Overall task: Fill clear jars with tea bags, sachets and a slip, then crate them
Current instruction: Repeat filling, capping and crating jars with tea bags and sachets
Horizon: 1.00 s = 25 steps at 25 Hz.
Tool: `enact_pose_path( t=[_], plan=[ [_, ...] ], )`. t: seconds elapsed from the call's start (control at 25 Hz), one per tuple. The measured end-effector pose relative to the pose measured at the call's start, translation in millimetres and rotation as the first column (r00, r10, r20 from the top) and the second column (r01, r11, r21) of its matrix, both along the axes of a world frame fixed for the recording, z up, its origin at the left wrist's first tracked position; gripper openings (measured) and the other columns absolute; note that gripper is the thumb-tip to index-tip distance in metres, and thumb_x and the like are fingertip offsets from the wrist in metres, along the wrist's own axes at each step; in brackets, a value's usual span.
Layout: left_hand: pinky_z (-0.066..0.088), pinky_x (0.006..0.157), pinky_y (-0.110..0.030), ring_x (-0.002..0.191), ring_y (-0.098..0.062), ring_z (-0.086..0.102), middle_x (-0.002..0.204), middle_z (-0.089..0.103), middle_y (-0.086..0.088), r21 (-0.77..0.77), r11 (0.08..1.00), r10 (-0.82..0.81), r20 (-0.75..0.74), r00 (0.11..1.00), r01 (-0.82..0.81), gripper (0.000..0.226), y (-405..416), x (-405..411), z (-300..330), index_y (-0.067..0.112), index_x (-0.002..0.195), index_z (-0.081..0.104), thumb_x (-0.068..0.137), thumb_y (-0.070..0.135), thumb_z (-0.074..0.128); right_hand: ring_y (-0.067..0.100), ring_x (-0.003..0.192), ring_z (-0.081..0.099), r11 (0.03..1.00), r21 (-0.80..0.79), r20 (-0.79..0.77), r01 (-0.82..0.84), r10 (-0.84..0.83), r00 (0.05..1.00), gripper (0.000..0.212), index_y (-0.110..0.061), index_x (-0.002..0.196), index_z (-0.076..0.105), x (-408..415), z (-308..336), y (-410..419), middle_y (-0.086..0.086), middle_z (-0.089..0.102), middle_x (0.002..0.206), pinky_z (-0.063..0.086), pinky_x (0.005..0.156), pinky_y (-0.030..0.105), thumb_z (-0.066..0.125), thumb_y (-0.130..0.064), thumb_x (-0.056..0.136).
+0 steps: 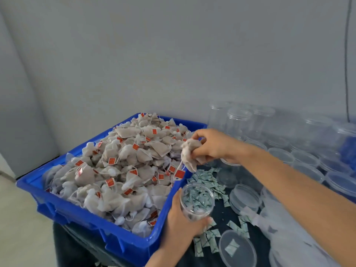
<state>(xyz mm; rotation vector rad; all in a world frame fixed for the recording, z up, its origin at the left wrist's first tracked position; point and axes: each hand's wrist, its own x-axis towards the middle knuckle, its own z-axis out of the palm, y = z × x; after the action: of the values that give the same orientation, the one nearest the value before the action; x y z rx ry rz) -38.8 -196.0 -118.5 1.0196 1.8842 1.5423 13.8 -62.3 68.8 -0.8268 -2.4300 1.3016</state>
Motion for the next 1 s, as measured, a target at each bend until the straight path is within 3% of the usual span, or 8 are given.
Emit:
enact_pose_path(
  t=[0.12,0.2,0.28,0.4,0.48,0.68,0.84,1.0],
  plan=[
    [0.041,0.085,-0.005,0.107,0.007,0.053,0.114,0.054,0.024,0.041,0.999,0.016,0.02,1.0,-0.017,0.089,-1,6,11,0.034,0.124,0.042,0.051,0.036,0.093,0.017,0.073,0.067,0.999,-0.002,0.1,-0.047,0.047,0.994,0.026,-0.018,0.089,0.059,29,2,-12,0.008,0.066,0.088,0.056,0.06,0.026,0.073,-0.002,0.075],
    [0.049,0.095,-0.03,0.108,-0.011,0.06,0.115,0.062,0.008,0.06,0.998,-0.004,0.118,0.993,-0.003,0.091,4,9,12,0.023,0.128,0.048,0.05,0.034,0.094,0.017,0.073,0.067,0.997,0.02,0.185,-0.078,0.073,0.98,0.023,-0.017,0.089,0.059,36,-7,-20,0.008,0.067,0.088,0.057,0.06,0.025,0.072,-0.003,0.075],
    [0.051,0.092,-0.044,0.103,-0.02,0.063,0.112,0.065,0.003,0.056,0.998,0.026,0.129,0.991,-0.033,0.092,2,3,10,0.022,0.126,0.05,0.046,0.039,0.091,0.012,0.066,0.066,0.997,0.009,0.207,-0.078,0.075,0.976,0.021,-0.015,0.089,0.06,39,-16,-25,0.008,0.067,0.086,0.053,0.055,0.022,0.072,-0.004,0.076],
    [0.054,0.085,-0.044,0.091,-0.017,0.066,0.097,0.068,0.005,0.032,0.999,0.02,0.061,0.998,-0.022,0.098,-2,6,10,0.03,0.125,0.047,0.037,0.054,0.082,-0.002,0.055,0.061,0.993,0.084,0.235,-0.083,0.061,0.97,0.021,-0.016,0.091,0.062,40,-22,-24,0.001,0.066,0.085,0.047,0.049,0.014,0.072,-0.007,0.076],
    [0.055,0.084,-0.043,0.089,-0.016,0.068,0.095,0.07,0.002,0.028,1.0,-0.009,0.092,0.996,0.006,0.1,-4,4,10,0.029,0.127,0.046,0.038,0.05,0.085,-0.003,0.058,0.061,0.988,0.118,0.263,-0.102,0.068,0.963,0.025,-0.018,0.096,0.063,39,-24,-24,-0.001,0.065,0.09,0.046,0.049,0.012,0.072,-0.008,0.076],
    [0.047,0.098,-0.036,0.113,-0.008,0.054,0.124,0.055,0.012,0.012,1.0,0.011,0.037,0.999,-0.011,0.094,-4,1,11,0.029,0.132,0.045,0.052,0.033,0.094,0.008,0.091,0.063,0.941,0.246,0.436,-0.231,0.106,0.894,0.04,-0.023,0.116,0.059,32,-31,-29,-0.004,0.064,0.111,0.051,0.073,0.018,0.074,-0.025,0.079],
    [0.038,0.106,-0.029,0.122,-0.008,0.045,0.133,0.047,0.012,-0.036,0.999,0.003,-0.008,1.0,-0.004,0.103,-6,2,14,0.024,0.141,0.037,0.054,0.035,0.093,0.007,0.091,0.062,0.908,0.366,0.323,-0.201,0.079,0.943,0.018,-0.022,0.106,0.064,12,-38,-34,-0.004,0.067,0.105,0.047,0.071,0.015,0.061,-0.021,0.089],
    [0.038,0.107,-0.028,0.125,-0.009,0.045,0.133,0.048,0.011,-0.017,1.0,-0.018,0.003,1.0,0.018,0.105,-5,-1,15,0.022,0.142,0.036,0.055,0.035,0.093,0.014,0.096,0.063,0.876,0.424,0.32,-0.231,0.093,0.943,0.022,-0.014,0.108,0.066,-31,-59,-38,0.002,0.067,0.11,0.053,0.084,0.032,0.05,-0.011,0.093]
  ],
)
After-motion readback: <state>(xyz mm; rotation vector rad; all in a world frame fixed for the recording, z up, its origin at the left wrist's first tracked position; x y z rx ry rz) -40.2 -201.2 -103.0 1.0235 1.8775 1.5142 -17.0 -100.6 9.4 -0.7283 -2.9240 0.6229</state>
